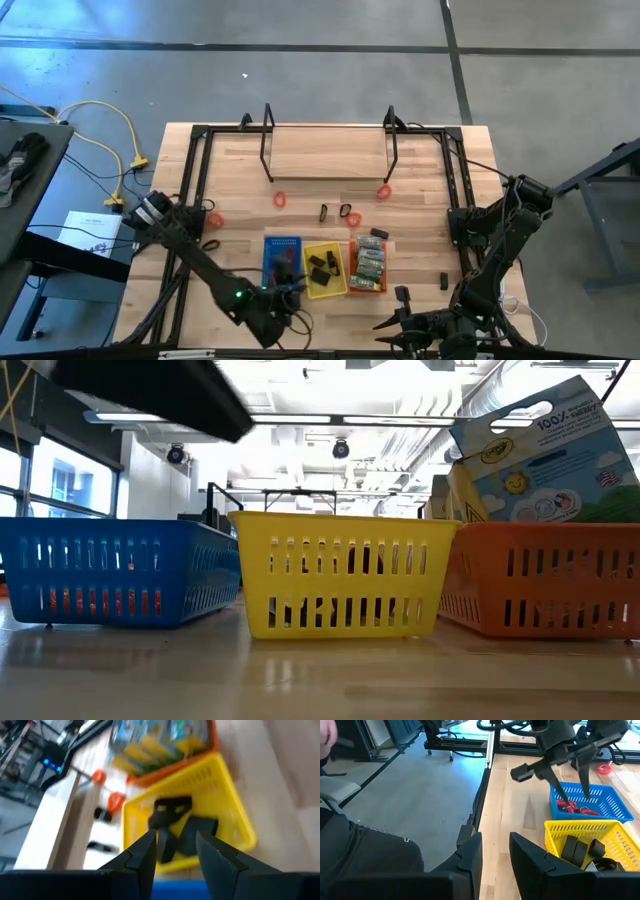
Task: Pick & Place Office Desk Supplies
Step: Put the orange spring keychain into the blue basket
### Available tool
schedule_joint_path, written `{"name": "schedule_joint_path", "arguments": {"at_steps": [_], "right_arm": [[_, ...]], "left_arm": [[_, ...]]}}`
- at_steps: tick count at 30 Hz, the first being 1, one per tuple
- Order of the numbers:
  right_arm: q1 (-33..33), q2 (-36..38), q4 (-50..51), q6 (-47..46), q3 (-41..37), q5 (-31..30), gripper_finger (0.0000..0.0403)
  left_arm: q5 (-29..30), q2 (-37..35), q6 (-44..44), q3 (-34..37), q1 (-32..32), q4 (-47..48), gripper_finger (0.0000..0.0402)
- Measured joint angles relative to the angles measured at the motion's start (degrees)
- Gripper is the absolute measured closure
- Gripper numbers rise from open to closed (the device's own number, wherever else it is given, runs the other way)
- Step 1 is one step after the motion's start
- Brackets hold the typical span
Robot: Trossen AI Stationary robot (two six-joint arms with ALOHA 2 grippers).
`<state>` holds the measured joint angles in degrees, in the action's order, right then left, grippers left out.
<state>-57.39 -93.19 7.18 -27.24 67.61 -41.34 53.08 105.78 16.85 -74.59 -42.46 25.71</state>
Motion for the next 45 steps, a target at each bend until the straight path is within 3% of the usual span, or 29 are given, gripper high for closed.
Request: {"name": "schedule_joint_path", "arguments": {"at_steps": [3, 7, 13, 16, 18, 25, 32, 38, 45], "right_arm": [[0.0, 0.0, 0.0, 0.0, 0.0, 0.0, 0.0318], [0.0, 0.0, 0.3, -0.1, 0.0, 0.0, 0.0318], [0.5, 0.0, 0.3, 0.0, 0.0, -0.1, 0.0318], [1.0, 0.0, 0.3, 0.0, 0.0, -0.1, 0.0318], [1.3, 0.0, 0.4, -0.1, 0.0, -0.2, 0.0318], [1.6, 0.0, 0.5, -1.2, 0.0, -0.1, 0.0318], [1.5, 0.0, 3.2, -3.5, 0.0, 1.3, 0.0318], [1.5, 0.0, 2.2, -4.2, -1.4, 1.2, 0.0318], [1.6, 0.0, -4.4, -4.7, -6.3, 1.1, 0.0318]], "left_arm": [[1.2, -0.9, 9.3, 0.0, -2.1, 11.3, 0.0270], [-1.4, -4.0, 30.0, 0.0, -4.7, 28.4, 0.0270], [-15.0, -9.0, 64.5, 0.0, -4.6, 54.6, 0.0270], [-22.2, -10.2, 75.2, 0.2, -2.7, 64.4, 0.0270], [-24.9, -11.5, 74.4, 1.2, -0.8, 63.8, 0.0270], [-30.9, -13.2, 58.3, 6.6, 8.2, 60.1, 0.0270], [-45.2, -13.2, 51.3, 13.7, 20.1, 54.8, 0.0270], [-47.8, -13.2, 44.7, 16.6, 26.4, 52.4, 0.0270], [-48.3, -13.2, 38.5, 20.4, 29.2, 46.6, 0.0270]]}}
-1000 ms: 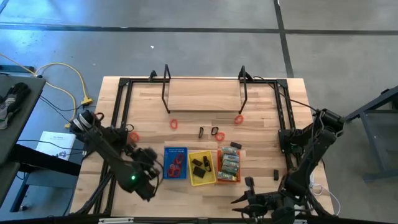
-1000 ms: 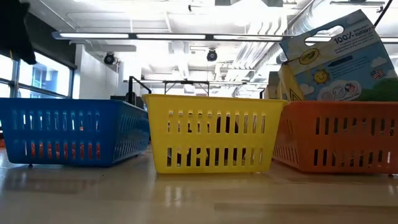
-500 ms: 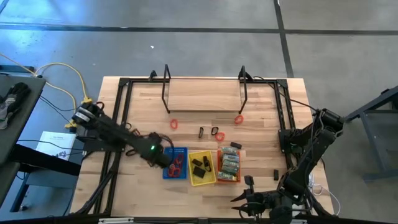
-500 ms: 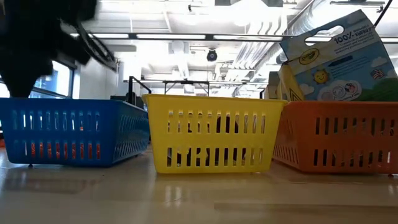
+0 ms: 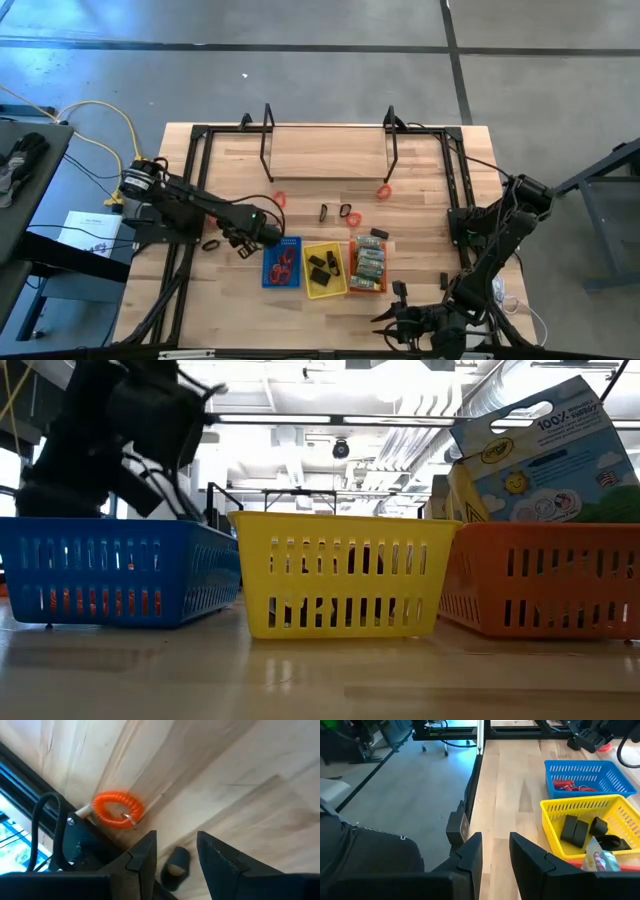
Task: Pick & Place Office Desk Supplies
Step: Put the orange spring keychain into the blue basket
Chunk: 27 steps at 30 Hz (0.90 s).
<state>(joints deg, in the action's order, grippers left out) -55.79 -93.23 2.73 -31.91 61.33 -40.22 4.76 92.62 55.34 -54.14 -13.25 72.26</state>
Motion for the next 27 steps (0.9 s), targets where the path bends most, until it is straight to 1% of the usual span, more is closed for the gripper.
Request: {"name": "schedule_joint_path", "arguments": {"at_steps": [2, 7, 12, 18, 23, 27], "right_arm": [[0.0, 0.0, -1.1, 0.1, -0.5, 0.0, 0.0318], [0.0, 0.0, -1.5, 0.2, -0.5, 0.2, 0.0318], [0.1, 0.0, -1.6, 0.2, -0.5, 0.3, 0.0318], [0.1, 0.0, -1.7, 0.2, -0.5, 0.3, 0.0318], [0.1, 0.0, -2.1, 0.1, -0.5, 0.3, 0.0318], [0.1, 0.0, -2.1, 0.2, -0.5, 0.3, 0.0318]], "left_arm": [[-0.5, 0.0, 0.0, 1.6, 0.2, 0.3, 0.0270], [-4.0, 0.0, 0.6, 4.6, 0.2, 0.1, 0.0270], [-1.7, 0.0, -0.2, 4.9, 0.2, -0.1, 0.0270], [-1.6, -0.2, -3.4, 6.4, 1.5, -0.3, 0.0270], [-2.3, -2.9, -3.0, 9.7, 3.8, -1.8, 0.0270], [-1.4, -6.1, -1.1, 12.6, 5.1, -5.7, 0.0270]]}}
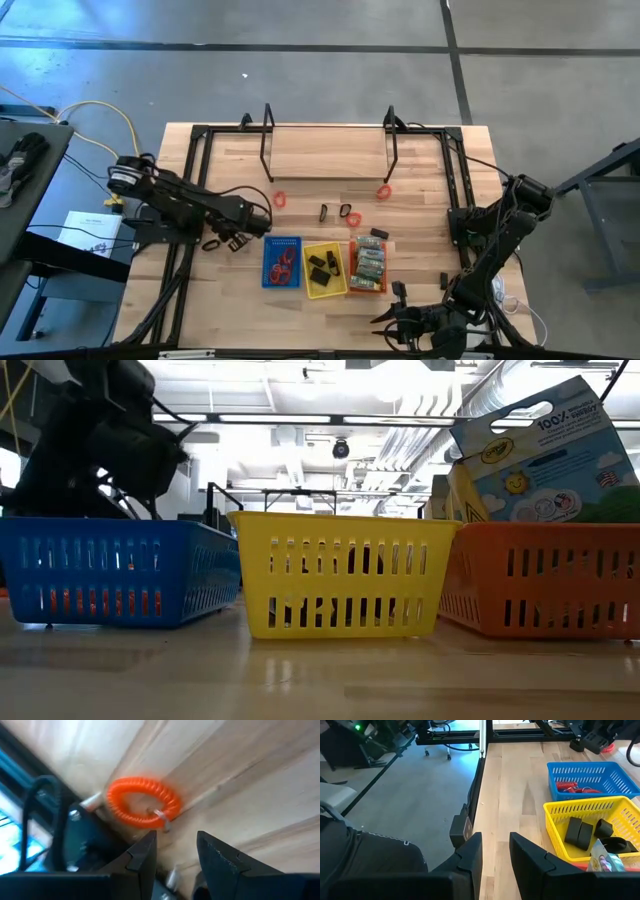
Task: Pick & Place Office Desk Supplies
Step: Put the orange spring keychain into the blue basket
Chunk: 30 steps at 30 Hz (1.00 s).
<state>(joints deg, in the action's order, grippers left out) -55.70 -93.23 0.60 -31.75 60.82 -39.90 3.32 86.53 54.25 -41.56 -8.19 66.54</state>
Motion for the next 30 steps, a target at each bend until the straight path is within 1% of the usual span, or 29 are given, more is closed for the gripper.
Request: {"name": "schedule_joint_path", "arguments": {"at_steps": [2, 6, 11, 20, 24, 30], "right_arm": [[0.0, 0.0, 0.0, 0.0, 0.0, 0.0, 0.0318], [0.0, 0.0, 0.0, 0.0, 0.0, -0.2, 0.0318], [0.0, 0.0, 0.0, 0.0, 0.0, -0.6, 0.0318], [0.0, 0.0, -0.8, -0.1, 0.0, -0.6, 0.0318], [0.0, 0.0, -0.9, -0.1, 0.0, -0.4, 0.0318], [0.0, 0.0, -0.9, -0.1, 0.0, -0.4, 0.0318]], "left_arm": [[0.1, -1.0, 0.2, 1.5, 0.4, -2.0, 0.0270], [2.0, -1.3, 2.3, 4.0, 1.5, -2.8, 0.0270], [1.9, -1.5, 4.4, 6.5, 2.2, -4.6, 0.0270], [2.3, -1.5, 8.2, 7.4, 2.2, -5.8, 0.0276], [2.2, -1.4, 8.8, 7.4, 2.2, -6.2, 0.0306], [3.0, -1.4, 9.3, 7.5, 2.2, -6.4, 0.0377]]}}
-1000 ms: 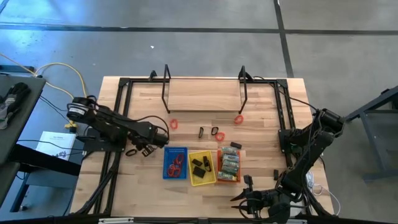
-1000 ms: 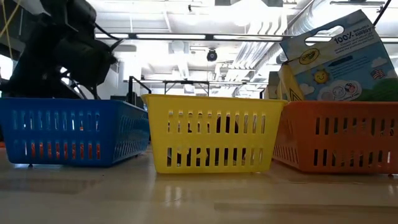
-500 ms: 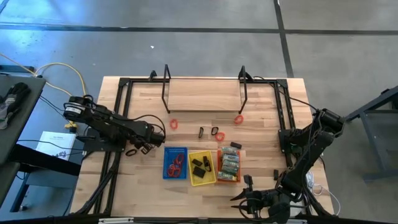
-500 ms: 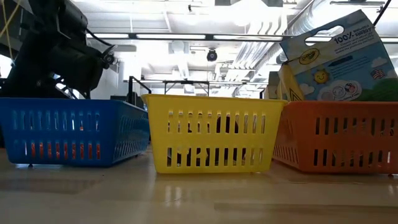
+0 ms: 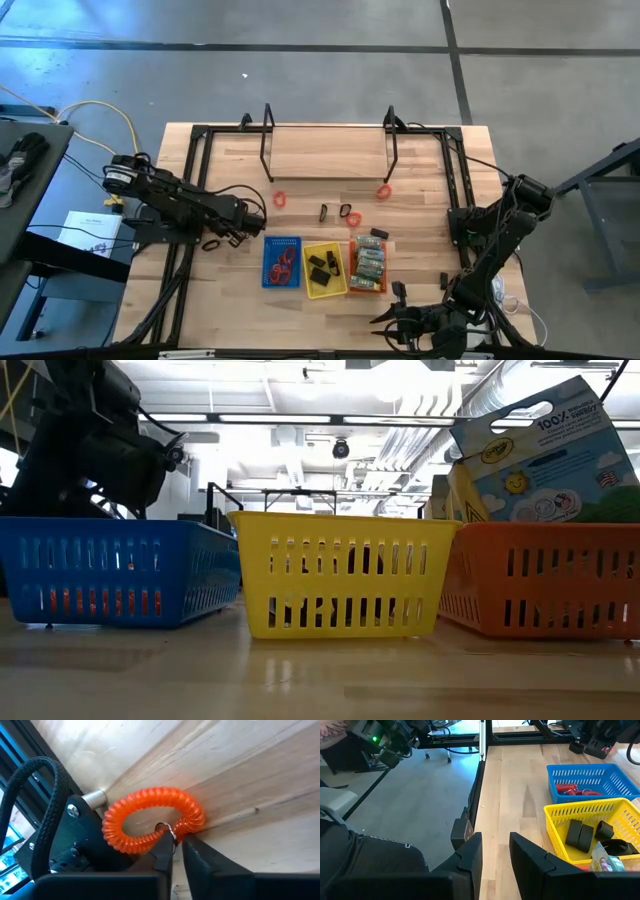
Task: Pick & Place Office Desk Supplies
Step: Put the orange spring keychain into the blue basket
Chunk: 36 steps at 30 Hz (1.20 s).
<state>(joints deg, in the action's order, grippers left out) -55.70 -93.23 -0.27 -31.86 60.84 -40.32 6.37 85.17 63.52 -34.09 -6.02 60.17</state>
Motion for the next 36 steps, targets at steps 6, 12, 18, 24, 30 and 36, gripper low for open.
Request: {"name": "schedule_joint_path", "arguments": {"at_steps": [6, 12, 18, 24, 30, 36], "right_arm": [[0.0, 0.0, 0.0, 0.0, 0.0, 0.0, 0.0318], [0.0, 0.0, 0.0, 0.1, 0.0, 0.0, 0.0318], [0.0, 0.0, 0.0, 0.1, 0.0, 0.0, 0.0318], [0.0, 0.0, 0.0, 0.1, 0.0, 0.0, 0.0318], [0.0, 0.0, 0.0, 0.0, 0.0, 0.0, 0.0318], [0.0, 0.0, -0.1, 0.0, 0.0, 0.3, 0.0318]], "left_arm": [[0.5, 0.0, -0.3, 0.0, -0.3, 0.1, 0.0396], [2.2, -0.4, 1.4, -2.7, -4.5, 3.0, 0.0398], [9.5, -3.0, 7.0, -7.7, -13.5, 4.5, 0.0400], [17.0, -4.9, 11.4, -13.7, -24.5, 5.9, 0.0400], [31.6, -5.0, 12.4, -17.6, -36.3, 6.0, 0.0400], [48.1, -5.0, 5.4, -18.2, -46.6, -12.5, 0.0400]]}}
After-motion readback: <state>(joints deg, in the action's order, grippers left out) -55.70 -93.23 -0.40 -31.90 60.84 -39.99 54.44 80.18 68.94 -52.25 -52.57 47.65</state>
